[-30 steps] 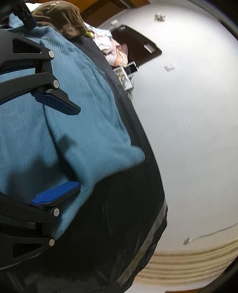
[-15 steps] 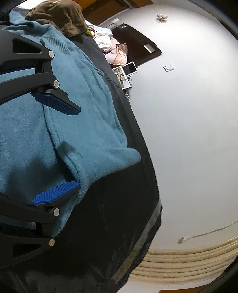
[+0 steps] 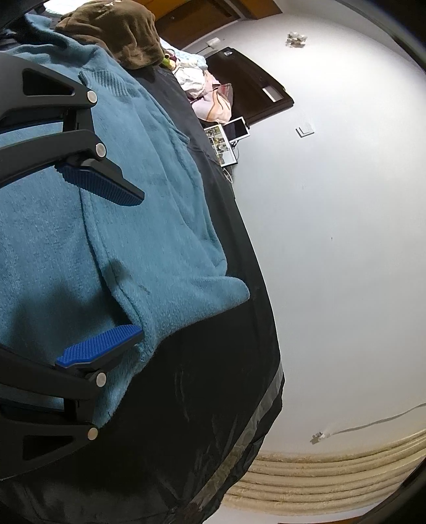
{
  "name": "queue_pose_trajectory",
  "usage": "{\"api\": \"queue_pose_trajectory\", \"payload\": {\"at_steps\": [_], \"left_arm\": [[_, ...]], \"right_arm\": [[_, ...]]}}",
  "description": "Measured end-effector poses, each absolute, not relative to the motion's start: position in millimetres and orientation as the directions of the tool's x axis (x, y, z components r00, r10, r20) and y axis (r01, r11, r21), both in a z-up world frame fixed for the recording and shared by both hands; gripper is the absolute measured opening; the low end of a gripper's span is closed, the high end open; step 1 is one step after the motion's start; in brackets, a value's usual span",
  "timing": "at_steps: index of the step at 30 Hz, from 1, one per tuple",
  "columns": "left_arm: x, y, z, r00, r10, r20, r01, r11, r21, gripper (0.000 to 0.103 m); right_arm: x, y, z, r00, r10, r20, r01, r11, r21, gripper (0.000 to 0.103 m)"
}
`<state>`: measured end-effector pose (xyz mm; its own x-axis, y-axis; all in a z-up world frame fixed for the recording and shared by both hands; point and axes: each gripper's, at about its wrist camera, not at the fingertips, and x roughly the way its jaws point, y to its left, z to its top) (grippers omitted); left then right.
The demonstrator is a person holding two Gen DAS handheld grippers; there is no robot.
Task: Fold clothes
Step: 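Grasp the sweater edge with the left gripper and lift it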
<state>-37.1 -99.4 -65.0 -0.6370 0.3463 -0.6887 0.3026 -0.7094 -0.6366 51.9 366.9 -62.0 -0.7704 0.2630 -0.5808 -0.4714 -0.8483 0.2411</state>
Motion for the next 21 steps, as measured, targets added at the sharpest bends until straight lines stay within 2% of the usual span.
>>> {"api": "queue_pose_trajectory", "payload": {"at_steps": [2, 3, 5, 6, 7, 10, 18, 21], "left_arm": [[-39, -101, -65, -0.647, 0.329, -0.688, 0.314, -0.708, -0.633, 0.078], [-39, -101, -65, -0.649, 0.317, -0.692, 0.320, -0.711, -0.626, 0.074], [-42, -102, -66, -0.647, 0.298, -0.702, 0.335, -0.717, -0.612, 0.055], [-43, -103, -67, -0.644, 0.296, -0.705, 0.340, -0.715, -0.611, 0.037], [-45, -104, -68, -0.643, 0.296, -0.707, 0.346, -0.712, -0.612, 0.026], [-48, -105, -65, -0.654, 0.283, -0.702, 0.342, -0.717, -0.607, 0.015], [-52, -89, 1, -0.775, 0.122, -0.620, 0.272, -0.821, -0.502, 0.014], [-56, -78, 29, -0.812, 0.099, -0.576, 0.229, -0.853, -0.469, 0.014]], "right_arm": [[52, 367, -62, -0.771, 0.263, -0.580, -0.470, -0.849, 0.241, 0.077], [52, 367, -62, -0.771, 0.262, -0.581, -0.471, -0.849, 0.242, 0.077], [52, 367, -63, -0.770, 0.260, -0.583, -0.471, -0.847, 0.244, 0.077], [52, 368, -63, -0.769, 0.260, -0.584, -0.472, -0.847, 0.246, 0.077], [52, 368, -63, -0.769, 0.260, -0.583, -0.473, -0.846, 0.246, 0.077], [53, 368, -63, -0.770, 0.263, -0.581, -0.474, -0.846, 0.246, 0.077], [52, 365, -63, -0.775, 0.248, -0.581, -0.460, -0.852, 0.250, 0.077], [51, 362, -63, -0.777, 0.241, -0.581, -0.451, -0.858, 0.248, 0.077]]}}
